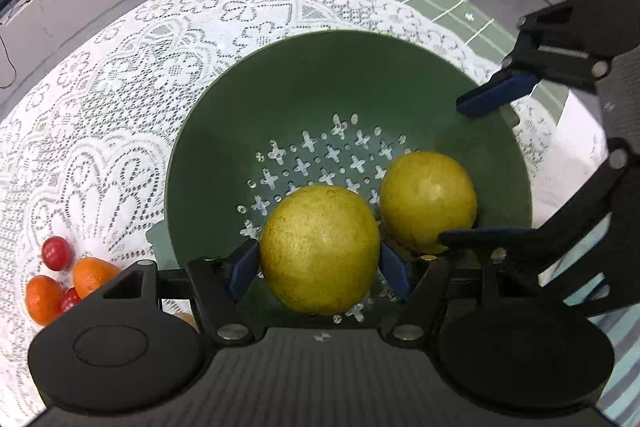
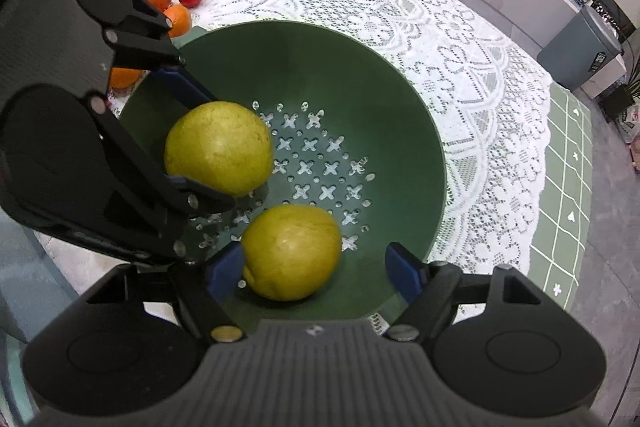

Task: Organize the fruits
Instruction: 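Lower and open the left tool into the colander while the right tool releases its pear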

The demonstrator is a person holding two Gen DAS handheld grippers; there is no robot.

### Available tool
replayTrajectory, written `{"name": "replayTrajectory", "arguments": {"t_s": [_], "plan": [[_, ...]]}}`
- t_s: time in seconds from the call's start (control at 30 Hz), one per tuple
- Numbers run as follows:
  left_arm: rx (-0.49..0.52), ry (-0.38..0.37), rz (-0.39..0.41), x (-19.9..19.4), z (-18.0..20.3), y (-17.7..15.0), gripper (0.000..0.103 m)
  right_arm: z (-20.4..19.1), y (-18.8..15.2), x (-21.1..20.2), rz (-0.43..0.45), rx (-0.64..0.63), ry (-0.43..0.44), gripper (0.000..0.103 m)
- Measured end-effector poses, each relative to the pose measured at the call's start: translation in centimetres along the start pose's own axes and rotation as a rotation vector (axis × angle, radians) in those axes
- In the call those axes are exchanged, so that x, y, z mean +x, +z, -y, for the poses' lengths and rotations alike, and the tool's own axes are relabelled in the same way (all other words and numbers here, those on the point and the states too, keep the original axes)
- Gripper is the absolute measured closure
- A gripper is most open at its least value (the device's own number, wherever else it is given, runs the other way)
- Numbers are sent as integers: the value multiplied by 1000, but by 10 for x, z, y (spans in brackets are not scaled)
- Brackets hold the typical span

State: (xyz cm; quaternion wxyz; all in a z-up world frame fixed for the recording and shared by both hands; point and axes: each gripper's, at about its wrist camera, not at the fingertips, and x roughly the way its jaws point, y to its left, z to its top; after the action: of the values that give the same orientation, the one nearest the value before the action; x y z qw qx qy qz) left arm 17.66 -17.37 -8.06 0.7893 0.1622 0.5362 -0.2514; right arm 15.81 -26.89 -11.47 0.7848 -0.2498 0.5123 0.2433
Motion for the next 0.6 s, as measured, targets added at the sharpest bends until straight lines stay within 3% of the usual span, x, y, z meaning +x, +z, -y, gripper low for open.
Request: {"name": "replayTrajectory", "arguments": {"t_s": [0.23,0.33,0.47,0.6], "plan": [[18,87,-6,-1,8,-1,24,-3,-5,-1,24,40,1,28],[-12,118,57,-11,7,-1,16,-3,-6,-4,44,62,4,25],[-52,80,99,-26,4,1,14,-2,-7,-6,61,95,7,24],[-38,93,161,-41,9,-3,14,-3,-11,-11,102,125,-5,24]]}}
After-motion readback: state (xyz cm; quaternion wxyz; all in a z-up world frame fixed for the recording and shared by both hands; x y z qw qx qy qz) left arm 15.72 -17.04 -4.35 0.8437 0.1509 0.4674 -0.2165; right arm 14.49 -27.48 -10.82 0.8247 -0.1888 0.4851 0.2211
